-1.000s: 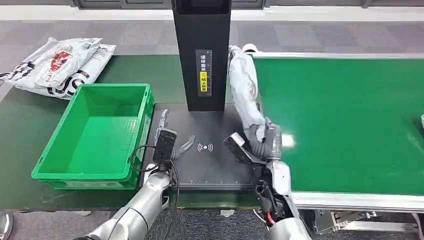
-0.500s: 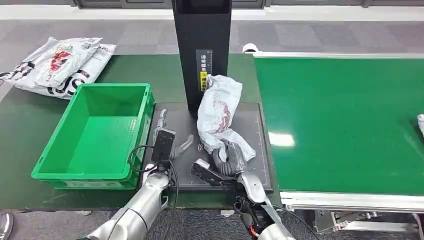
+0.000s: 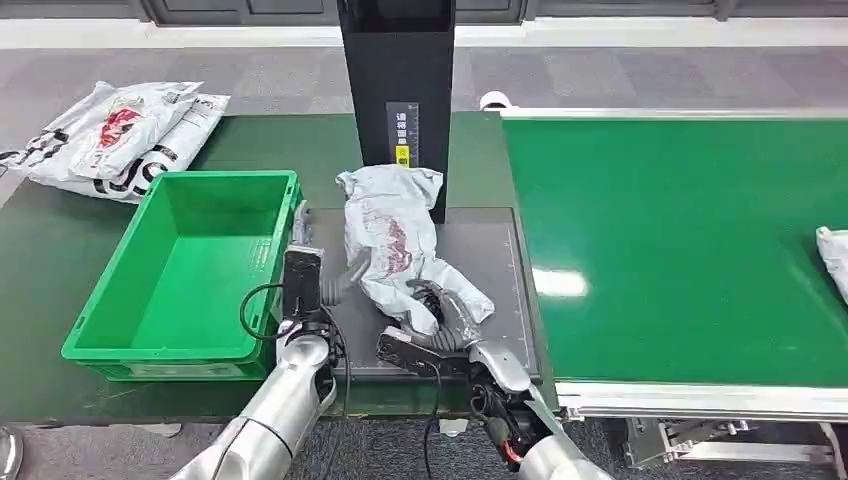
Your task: Moved the parcel from conveyor to table for the left to box.
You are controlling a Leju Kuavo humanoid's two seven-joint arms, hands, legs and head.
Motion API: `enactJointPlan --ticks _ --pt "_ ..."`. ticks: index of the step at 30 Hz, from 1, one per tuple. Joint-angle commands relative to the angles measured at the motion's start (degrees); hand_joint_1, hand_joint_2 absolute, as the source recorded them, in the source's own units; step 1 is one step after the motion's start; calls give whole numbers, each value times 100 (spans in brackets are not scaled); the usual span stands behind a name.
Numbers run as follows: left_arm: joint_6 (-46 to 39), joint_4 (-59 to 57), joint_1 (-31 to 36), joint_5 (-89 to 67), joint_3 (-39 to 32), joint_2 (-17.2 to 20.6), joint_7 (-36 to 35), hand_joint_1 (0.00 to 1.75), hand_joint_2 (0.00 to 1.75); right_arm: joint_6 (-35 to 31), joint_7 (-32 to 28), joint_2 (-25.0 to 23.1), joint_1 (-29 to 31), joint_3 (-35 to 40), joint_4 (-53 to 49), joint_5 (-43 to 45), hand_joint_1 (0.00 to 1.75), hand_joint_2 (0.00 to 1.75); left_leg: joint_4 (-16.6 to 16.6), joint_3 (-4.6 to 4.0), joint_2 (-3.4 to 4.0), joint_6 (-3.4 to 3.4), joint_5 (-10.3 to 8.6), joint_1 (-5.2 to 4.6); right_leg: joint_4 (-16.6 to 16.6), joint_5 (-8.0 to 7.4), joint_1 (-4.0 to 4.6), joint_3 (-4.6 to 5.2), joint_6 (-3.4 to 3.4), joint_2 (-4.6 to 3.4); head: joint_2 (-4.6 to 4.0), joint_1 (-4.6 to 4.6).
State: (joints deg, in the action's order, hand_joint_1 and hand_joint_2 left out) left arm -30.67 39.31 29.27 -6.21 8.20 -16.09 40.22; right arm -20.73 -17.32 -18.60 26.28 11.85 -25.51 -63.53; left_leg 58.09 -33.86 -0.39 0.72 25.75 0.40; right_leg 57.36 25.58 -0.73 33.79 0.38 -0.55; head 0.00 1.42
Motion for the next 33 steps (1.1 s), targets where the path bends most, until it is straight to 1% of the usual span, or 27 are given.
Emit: enactJointPlan --ticks 1,3,4,6,7,8,9,11,12,13,14,16,17,18,19,21,22,23,24,25,27,28,29,30,31,33 --pt "-933 993 -501 -1426 -75 74 -22 0 175 -341 -1437 148 -476 -1042 -1756 2502 0 0 -5 -10 0 -3 -6 -2 -3 -3 -2 10 -1 6 0 0" --pt "-933 794 -430 -1650 48 28 -22 0 175 -428 -1653 115 -618 -1092 -2123 2978 0 0 -8 -16 -16 -6 -9 0 -10 -3 0 9 0 24 -2 0" --pt "-933 802 -439 -2300 -295 -112 -22 0 175 -341 -1741 123 -681 -1104 -2264 3280 0 0 -11 -16 -24 -10 -10 -1 -14 -1 -1 3 1 35 0 0" --pt "-933 809 -447 -2858 -692 -300 -22 0 175 -455 -1818 144 -729 -1109 -2359 3456 0 0 -16 -16 -24 -12 -8 1 -22 -1 1 2 -1 36 -2 0" --pt "-933 864 -470 -3131 -896 -376 -22 0 175 -397 -1891 153 -739 -1122 -2385 3706 0 0 -11 -19 -27 -12 -5 0 -18 1 -1 0 1 35 0 0" --pt "-933 935 -490 -3280 -947 -391 -22 0 175 -401 -1959 159 -746 -1139 -2411 3831 0 0 -12 -16 -20 -11 -4 1 -19 -1 -1 1 0 28 0 0" --pt "-933 725 -449 -3211 -721 -364 -22 0 175 -546 -2055 188 -729 -1082 -2385 3906 0 0 -2 -22 -19 -9 -2 -3 -5 1 -5 11 1 22 0 0" --pt "-933 188 -291 -3240 -447 -286 -22 0 175 -485 -2127 202 -721 -1084 -2403 4122 0 0 -8 -21 -23 -13 -1 -2 -13 -1 -5 5 0 27 0 0" --pt "-933 -838 90 -3225 -188 -234 -22 0 175 -445 -2208 224 -698 -1063 -2395 4272 0 0 -11 -18 -22 -14 -2 -3 -16 -2 -4 5 -1 28 0 0" --pt "-933 -1140 184 -3216 -85 -227 -22 0 175 -418 -2222 233 -690 -1047 -2392 4298 0 0 -9 -19 -30 -9 -1 -5 -9 0 -7 9 0 33 0 0" --pt "-826 -2252 562 -4001 219 -193 -424 0 175 -244 -2255 243 -634 -1008 -2368 4417 0 0 -16 -17 -37 -8 -6 -6 -15 -3 -7 6 -2 42 0 0" --pt "-146 -2624 677 -4867 884 -136 -1335 0 175 1 -2268 280 -623 -831 -2560 4682 0 0 -12 -21 -44 -8 -6 -7 -11 1 -9 14 -1 50 -2 0" --pt "-165 -2583 618 -4895 896 -142 -1357 0 175 -21 -2268 266 -573 -814 -2503 4694 0 0 -10 -26 -48 -9 -8 -3 -13 -1 -4 14 -1 55 0 0" --pt "-165 -2583 618 -4895 896 -142 -1357 0 175 -21 -2268 266 -573 -814 -2503 4694 0 0 -5 -26 -26 -9 -1 -7 -7 0 -9 23 1 30 -2 0" --pt "19 -2665 644 -5305 1228 -95 -1641 0 175 194 -2268 289 -529 -720 -2488 4775 0 0 -9 -24 -18 -10 -2 -3 -15 -5 -4 21 0 26 0 0" --pt "747 -2734 677 -5645 1495 -88 -2133 0 175 402 -2268 314 -417 -608 -2479 4903 0 0 -4 -27 -11 -9 2 -4 -6 -2 -5 24 0 19 0 0" --pt "1512 -2817 714 -5939 1737 -48 -2711 0 175 398 -2268 298 -322 -620 -2442 4996 0 0 -6 -27 2 -10 2 -1 -11 -6 -3 27 -1 8 -2 0" --pt "1619 -2707 672 -5970 1740 -20 -2781 0 175 391 -2268 311 -275 -610 -2397 5028 0 0 -1 -31 4 -8 4 -4 -1 -4 -6 34 1 2 0 0" --pt "1965 -2779 712 -6255 1972 4 -2982 0 175 472 -2268 333 -241 -600 -2357 5090 0 0 -7 -25 5 -8 3 -3 -6 -5 -5 29 0 3 -2 0" --pt "2706 -2781 701 -6231 1912 37 -3157 0 175 490 -2268 372 -237 -589 -2371 5083 0 0 -3 -30 7 -7 3 -5 0 -5 -7 34 0 0 0 0" --pt "3142 -2807 685 -6228 1858 68 -3256 0 175 685 -2265 379 -274 -635 -2402 5105 0 0 -6 -26 -5 -7 2 -4 -4 -4 -6 25 1 8 -2 2" --pt "3417 -2797 662 -6273 1858 98 -3291 0 175 672 -2268 388 -331 -651 -2466 5027 0 0 -15 -16 -17 -8 -2 -2 -16 -5 -4 7 1 21 -2 0" --pt "3485 -2795 654 -6261 1810 91 -3298 7 175 727 -2268 378 -387 -677 -2505 5034 0 0 -10 -13 -42 -10 0 -3 -10 3 -6 -6 3 41 0 0" --pt "3486 -2790 657 -6262 1804 84 -3298 175 175 719 -2268 378 -416 -679 -2516 5027 0 0 -22 6 -35 -11 0 -8 -18 9 -10 -24 3 35 -2 2" --pt "3249 -2731 655 -6241 1745 58 -3227 175 175 727 -2255 370 -482 -690 -2568 4990 0 0 -27 14 -26 -11 -2 -5 -27 6 -7 -32 6 30 0 2" --pt "3272 -2730 691 -6242 1746 24 -3227 175 175 730 -2256 370 -505 -693 -2563 4991 0 0 -11 48 -47 -17 18 -4 -12 30 -7 -76 9 46 0 0"
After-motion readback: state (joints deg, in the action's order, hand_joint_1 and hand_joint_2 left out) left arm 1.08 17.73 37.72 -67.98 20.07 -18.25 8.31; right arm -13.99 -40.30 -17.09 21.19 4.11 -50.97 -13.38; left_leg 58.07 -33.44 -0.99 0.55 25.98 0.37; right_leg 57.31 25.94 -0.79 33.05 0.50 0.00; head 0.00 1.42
